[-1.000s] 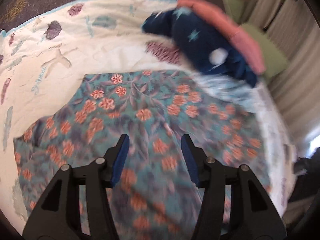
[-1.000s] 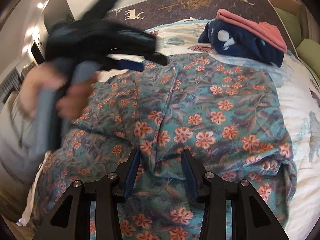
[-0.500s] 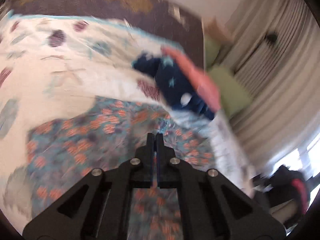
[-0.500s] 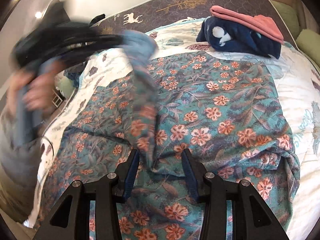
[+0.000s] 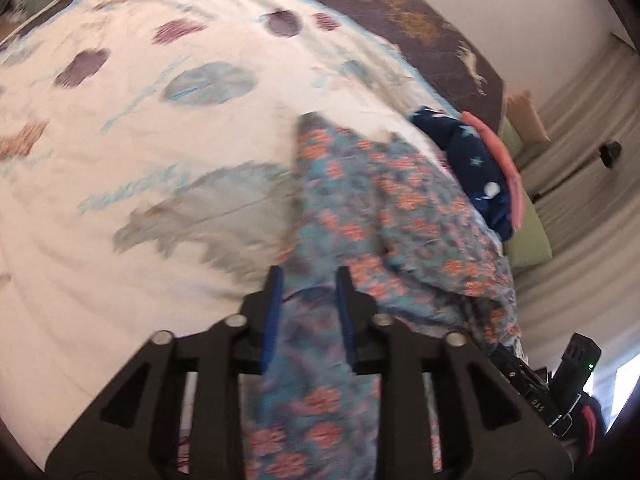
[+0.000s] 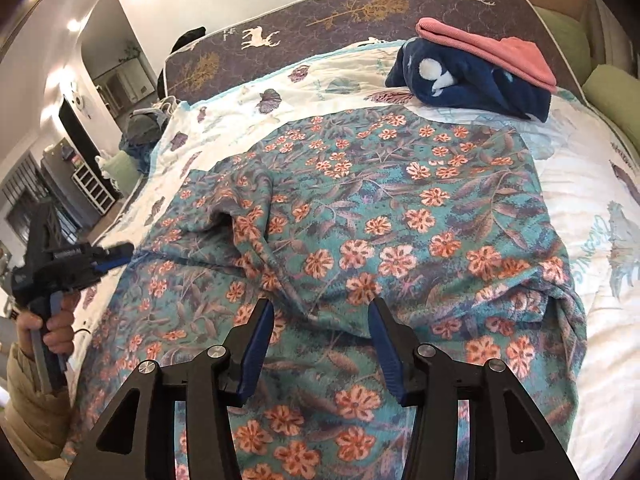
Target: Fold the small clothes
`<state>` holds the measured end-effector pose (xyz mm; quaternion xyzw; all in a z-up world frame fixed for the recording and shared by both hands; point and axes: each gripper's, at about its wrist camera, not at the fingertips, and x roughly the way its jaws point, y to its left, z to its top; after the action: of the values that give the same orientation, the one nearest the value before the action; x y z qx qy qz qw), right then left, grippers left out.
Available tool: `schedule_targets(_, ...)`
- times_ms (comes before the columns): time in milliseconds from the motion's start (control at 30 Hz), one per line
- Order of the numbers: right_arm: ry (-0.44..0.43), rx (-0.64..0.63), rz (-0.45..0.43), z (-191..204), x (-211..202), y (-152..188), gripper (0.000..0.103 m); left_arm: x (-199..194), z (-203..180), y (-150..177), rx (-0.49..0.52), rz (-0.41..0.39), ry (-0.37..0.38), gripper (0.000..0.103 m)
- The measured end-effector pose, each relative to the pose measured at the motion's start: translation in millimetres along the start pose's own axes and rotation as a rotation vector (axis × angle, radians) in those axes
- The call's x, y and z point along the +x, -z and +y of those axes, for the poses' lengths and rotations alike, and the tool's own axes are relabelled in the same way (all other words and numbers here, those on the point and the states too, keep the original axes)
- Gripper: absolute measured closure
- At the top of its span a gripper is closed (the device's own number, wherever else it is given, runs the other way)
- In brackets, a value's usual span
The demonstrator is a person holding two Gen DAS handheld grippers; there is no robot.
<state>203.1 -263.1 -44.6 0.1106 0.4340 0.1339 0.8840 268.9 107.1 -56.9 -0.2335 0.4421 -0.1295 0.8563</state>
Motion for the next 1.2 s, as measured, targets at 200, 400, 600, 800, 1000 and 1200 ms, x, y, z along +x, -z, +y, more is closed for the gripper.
schedule_targets(200, 0.022, 0.023, 0.004, 0.3, -0.8, 3.7, 0.052, 23.2, -41.9, -14.7, 0.141, 0.04, 0.061, 0.05)
schedule_targets(400, 0.04, 0.028, 0.006, 2.7, -0.6, 0.0, 0.051, 80.7, -65.5, -17.1, 0.255, 0.12, -0.048, 0.098)
schedule_targets(600, 0.164, 0.024, -0.055, -11.9, -20.7, -3.5, 0.051, -23.9, -49.3, -32.3, 0.167, -0.129, 0.134, 0.099)
schedule_targets(800, 0.25, 0.073, -0.105, -37.1, -45.5, -0.6, 0.045, -39.5, -15.3, -9.0, 0.221, -0.095, 0.003, 0.098)
schedule_targets(1000, 0.238, 0.108, -0.097, -43.9, -54.9, 5.2, 0.045, -9.0, -11.9, 0.2, 0.186, -0.008, -0.022, 0.062)
schedule_targets(1200, 0.255, 0.031, -0.084, -30.6, -52.2, 3.3, 0.045, 6.2, -27.4, -11.9, 0.289, -0.025, -0.094, 0.052)
